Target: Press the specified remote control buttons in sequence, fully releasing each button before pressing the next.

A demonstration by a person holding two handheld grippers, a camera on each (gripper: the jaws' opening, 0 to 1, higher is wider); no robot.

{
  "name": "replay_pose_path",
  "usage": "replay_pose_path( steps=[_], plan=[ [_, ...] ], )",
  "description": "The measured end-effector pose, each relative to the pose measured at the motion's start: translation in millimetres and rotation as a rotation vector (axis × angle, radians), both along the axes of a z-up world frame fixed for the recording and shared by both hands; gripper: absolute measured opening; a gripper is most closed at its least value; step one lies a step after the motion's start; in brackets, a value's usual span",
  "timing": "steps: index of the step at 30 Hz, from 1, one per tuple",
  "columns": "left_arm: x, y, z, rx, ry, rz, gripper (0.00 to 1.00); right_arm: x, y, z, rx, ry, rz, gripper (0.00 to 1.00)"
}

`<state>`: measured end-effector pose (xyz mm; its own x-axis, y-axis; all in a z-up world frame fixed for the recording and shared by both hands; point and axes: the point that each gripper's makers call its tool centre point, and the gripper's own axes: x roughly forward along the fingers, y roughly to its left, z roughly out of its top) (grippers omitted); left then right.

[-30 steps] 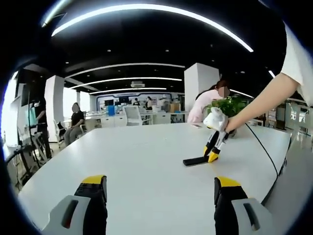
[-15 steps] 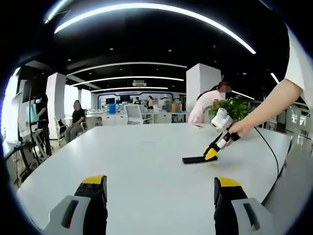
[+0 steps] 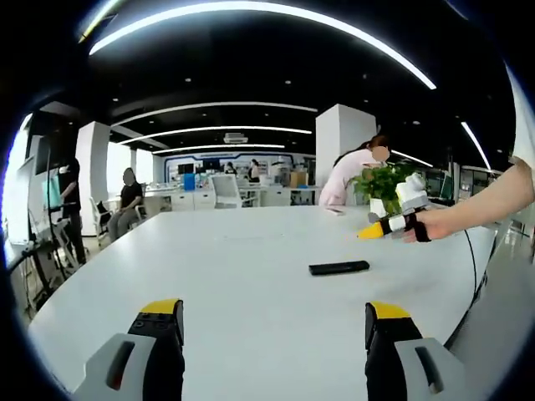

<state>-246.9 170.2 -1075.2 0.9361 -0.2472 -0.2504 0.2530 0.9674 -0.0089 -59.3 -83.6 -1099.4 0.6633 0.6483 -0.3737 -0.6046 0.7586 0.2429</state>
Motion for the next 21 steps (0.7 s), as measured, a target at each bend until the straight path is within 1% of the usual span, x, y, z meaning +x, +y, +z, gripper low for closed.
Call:
replay_pose_path(
  steps=[1, 2, 4, 9, 11, 14, 15, 18, 20, 21],
  plan=[
    [-0.2, 0, -0.3, 0.001, 0.001, 0.0, 0.93, -8, -1, 3.2, 0.015, 0.002, 0.001, 0.99],
    [-0.3, 0, -0.5, 0.002, 0.002, 0.0, 0.93, -17, -2, 7.7, 0.05, 0.013, -0.003, 0.99],
    [-0.2, 0, -0.2, 0.002, 0.0, -0.003, 0.93, -31, -9, 14.1, 0.064, 0.001, -0.025, 0.99],
    [-0.5, -1, 0.4, 0.004, -0.003, -0.004, 0.92, -61, -29, 28.1, 0.037, -0.061, -0.08, 0.99],
    [-0.7, -1, -0.3, 0.004, 0.0, -0.005, 0.92, -73, -35, 32.0, 0.033, -0.078, -0.109, 0.99],
    [-0.9, -1, -0.5, 0.008, 0.002, -0.008, 0.92, -87, -38, 33.4, 0.018, -0.086, -0.125, 0.99],
    [-1.0, -2, -0.6, 0.008, 0.003, -0.01, 0.92, -95, -39, 34.4, 0.005, -0.09, -0.132, 0.99],
    [-1.1, -2, -1.3, 0.016, 0.005, -0.012, 0.92, -110, -40, 36.5, -0.026, -0.101, -0.134, 0.99],
    [-1.1, -2, -2.1, 0.017, 0.01, -0.013, 0.92, -120, -45, 33.7, -0.112, -0.12, -0.122, 0.99],
    [-1.1, -2, -2.7, 0.021, 0.012, -0.013, 0.91, -126, -50, 30.3, -0.171, -0.114, -0.126, 0.99]
  ],
)
